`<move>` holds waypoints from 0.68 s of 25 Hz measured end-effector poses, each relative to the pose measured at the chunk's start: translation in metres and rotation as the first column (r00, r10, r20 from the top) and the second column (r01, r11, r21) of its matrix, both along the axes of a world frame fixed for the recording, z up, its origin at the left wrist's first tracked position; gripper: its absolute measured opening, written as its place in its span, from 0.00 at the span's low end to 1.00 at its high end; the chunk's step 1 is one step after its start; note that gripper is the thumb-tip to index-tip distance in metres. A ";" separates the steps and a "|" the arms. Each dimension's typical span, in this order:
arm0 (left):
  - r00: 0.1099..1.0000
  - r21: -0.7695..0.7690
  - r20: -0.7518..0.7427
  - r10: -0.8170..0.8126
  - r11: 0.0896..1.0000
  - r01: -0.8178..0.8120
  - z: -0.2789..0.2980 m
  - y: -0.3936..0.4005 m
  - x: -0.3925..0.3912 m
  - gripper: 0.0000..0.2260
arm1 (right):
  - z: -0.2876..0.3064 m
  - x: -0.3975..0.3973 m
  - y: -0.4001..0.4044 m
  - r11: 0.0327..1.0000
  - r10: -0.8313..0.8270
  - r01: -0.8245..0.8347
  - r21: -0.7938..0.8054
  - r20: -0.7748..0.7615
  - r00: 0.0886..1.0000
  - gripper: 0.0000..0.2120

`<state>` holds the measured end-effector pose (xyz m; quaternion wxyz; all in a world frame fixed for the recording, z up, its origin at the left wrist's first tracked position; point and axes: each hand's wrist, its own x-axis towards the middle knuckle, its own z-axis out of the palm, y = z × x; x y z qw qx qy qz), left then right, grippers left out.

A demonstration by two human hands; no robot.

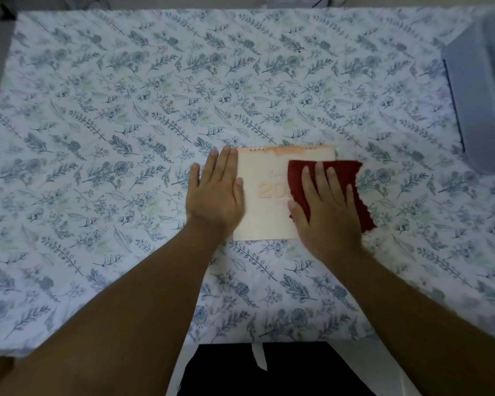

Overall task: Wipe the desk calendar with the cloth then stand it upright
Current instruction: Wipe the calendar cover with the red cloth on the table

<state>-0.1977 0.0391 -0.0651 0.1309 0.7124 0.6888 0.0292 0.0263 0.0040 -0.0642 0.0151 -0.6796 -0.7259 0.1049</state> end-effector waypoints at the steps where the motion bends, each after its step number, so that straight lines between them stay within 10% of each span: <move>1: 1.000 -0.021 -0.004 -0.003 1.000 0.003 0.002 0.000 0.001 0.27 | -0.001 0.008 -0.014 1.000 0.000 0.000 0.012 -0.047 0.999 0.32; 8: 0.997 0.008 0.009 0.072 0.997 -0.072 0.027 -0.007 0.027 0.26 | 0.002 0.077 -0.073 0.990 -0.094 0.110 0.091 -0.164 0.982 0.30; 17: 0.897 -0.098 0.112 -0.428 0.893 0.438 0.022 -0.096 0.203 0.31 | 0.018 0.152 -0.126 0.941 -0.308 0.319 -0.110 0.107 0.945 0.36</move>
